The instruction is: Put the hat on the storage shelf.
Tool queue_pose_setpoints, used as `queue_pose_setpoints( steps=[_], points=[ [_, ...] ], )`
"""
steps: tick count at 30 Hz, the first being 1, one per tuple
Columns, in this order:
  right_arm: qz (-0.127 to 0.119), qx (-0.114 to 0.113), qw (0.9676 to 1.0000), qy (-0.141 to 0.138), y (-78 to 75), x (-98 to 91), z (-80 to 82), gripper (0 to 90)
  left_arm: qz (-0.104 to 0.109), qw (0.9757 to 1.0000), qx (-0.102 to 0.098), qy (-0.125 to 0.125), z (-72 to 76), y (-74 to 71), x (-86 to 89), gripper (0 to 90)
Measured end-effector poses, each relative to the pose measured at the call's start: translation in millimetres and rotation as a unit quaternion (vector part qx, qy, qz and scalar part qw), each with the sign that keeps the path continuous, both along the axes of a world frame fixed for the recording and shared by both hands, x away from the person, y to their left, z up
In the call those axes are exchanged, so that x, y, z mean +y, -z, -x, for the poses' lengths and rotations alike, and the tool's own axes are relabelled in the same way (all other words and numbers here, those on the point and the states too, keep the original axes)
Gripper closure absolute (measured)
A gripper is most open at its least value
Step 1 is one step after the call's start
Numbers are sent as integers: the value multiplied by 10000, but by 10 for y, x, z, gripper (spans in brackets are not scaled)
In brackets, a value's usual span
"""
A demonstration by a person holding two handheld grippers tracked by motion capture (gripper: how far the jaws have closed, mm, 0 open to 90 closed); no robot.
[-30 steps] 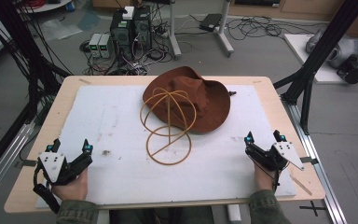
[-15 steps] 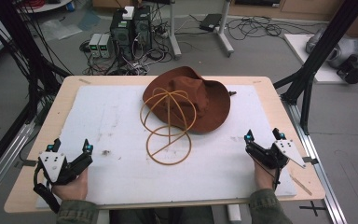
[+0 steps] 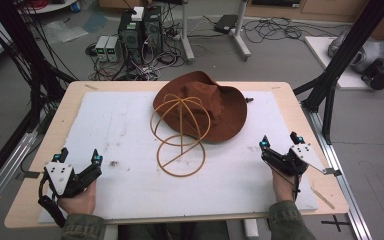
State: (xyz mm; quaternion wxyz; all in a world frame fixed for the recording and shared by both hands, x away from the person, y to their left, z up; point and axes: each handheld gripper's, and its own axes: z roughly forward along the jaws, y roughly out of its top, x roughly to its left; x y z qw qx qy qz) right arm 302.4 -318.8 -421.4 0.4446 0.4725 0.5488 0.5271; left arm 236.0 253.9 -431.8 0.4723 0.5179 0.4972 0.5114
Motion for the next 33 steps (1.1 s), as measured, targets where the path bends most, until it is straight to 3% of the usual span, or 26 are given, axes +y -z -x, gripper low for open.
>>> queue_pose_setpoints(
  steps=[5, 19, 33],
  points=[
    [-109, 12, 9999, 16, -45, -16, -22, 39, 1, 10000, -8, -13, 0, -1, -4, 142],
    [-76, -80, 9999, -6, -121, 110, -181, 38, 45, 9999, 55, -101, -13, 16, 55, 142],
    [-120, 188, 9997, -124, -101, 171, -406, 38, 57, 9998, 142, -126, -10, 31, 83, 142]
  ],
)
